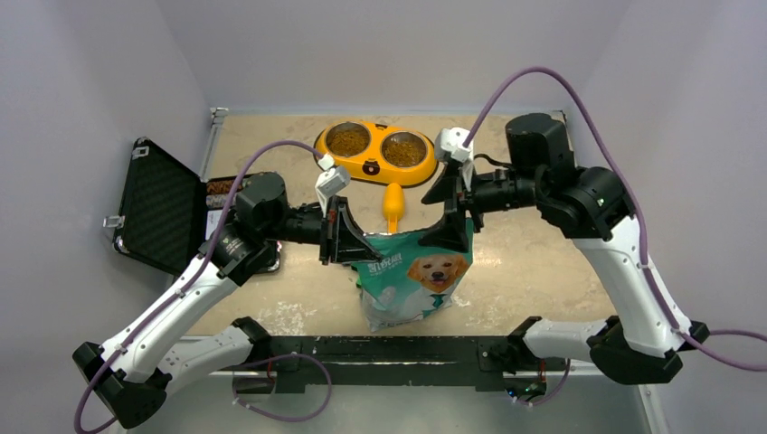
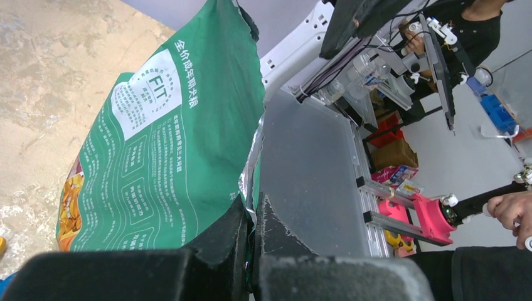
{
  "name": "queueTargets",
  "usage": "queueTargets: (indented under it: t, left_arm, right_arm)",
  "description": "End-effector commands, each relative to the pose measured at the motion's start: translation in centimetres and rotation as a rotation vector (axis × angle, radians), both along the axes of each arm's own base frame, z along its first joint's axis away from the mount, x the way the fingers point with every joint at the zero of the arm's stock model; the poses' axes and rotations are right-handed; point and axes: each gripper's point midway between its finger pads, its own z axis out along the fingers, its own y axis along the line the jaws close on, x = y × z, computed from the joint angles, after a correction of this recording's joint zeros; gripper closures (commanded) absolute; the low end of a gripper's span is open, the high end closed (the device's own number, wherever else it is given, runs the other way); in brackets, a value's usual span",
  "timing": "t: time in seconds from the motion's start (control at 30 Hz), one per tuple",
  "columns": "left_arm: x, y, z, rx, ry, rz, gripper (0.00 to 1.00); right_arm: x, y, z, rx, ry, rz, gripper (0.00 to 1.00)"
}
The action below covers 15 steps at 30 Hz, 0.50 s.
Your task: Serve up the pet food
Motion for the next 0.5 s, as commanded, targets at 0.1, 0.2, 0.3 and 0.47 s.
queueTargets:
  t: [0.1,0.2,0.3,0.47]
  left_arm:
    - [-2.0,0.6,4.3,-0.114,-0.163,-0.108,1.00]
    - [-1.9,0.5,4.4,-0.120,-0.170,-0.103,1.00]
    - [-1.8,0.4,4.5,-0.132,-0.168,-0.101,1.00]
    - [-1.9,0.4,4.1,-0.128,-0.159,-0.112,1.00]
  right_arm:
    - [-0.6,1.2,-2.6,-0.236,-0.167,0.116,0.15]
    - [-0.3,1.1,-4.6,-0.371,-0.225,0.113,0.20]
    - [0.8,1.0,-6.9,-0.542,-0.359,0.099,0.24]
    - [2.8,0.7,-6.8,-0.629,-0.501,0.049,0.44]
